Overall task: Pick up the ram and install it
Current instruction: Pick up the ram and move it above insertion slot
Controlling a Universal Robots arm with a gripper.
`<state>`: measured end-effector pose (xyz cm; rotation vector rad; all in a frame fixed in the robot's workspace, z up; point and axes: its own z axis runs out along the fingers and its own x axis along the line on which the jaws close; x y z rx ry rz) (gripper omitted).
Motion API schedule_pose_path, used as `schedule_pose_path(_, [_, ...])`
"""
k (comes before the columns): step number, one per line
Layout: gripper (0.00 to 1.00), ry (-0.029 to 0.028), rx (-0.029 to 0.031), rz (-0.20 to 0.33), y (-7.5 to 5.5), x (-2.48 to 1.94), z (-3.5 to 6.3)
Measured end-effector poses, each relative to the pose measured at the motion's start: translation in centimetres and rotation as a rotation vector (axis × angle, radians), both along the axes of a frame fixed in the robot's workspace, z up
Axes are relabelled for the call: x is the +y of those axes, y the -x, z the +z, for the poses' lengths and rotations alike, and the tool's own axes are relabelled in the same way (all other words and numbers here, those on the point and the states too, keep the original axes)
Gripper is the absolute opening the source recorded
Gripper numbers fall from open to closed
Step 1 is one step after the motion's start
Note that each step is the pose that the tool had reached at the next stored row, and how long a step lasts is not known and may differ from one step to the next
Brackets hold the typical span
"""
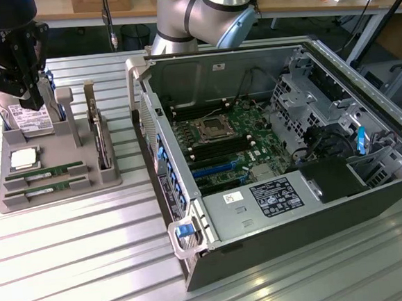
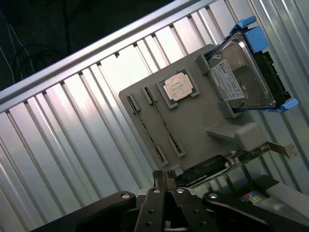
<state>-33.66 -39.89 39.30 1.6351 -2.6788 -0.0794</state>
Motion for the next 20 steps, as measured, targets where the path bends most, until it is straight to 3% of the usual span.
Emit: schedule_pose_path(20, [0.11,0.0000,0.0000,0.118,0.00,0.00,0.00])
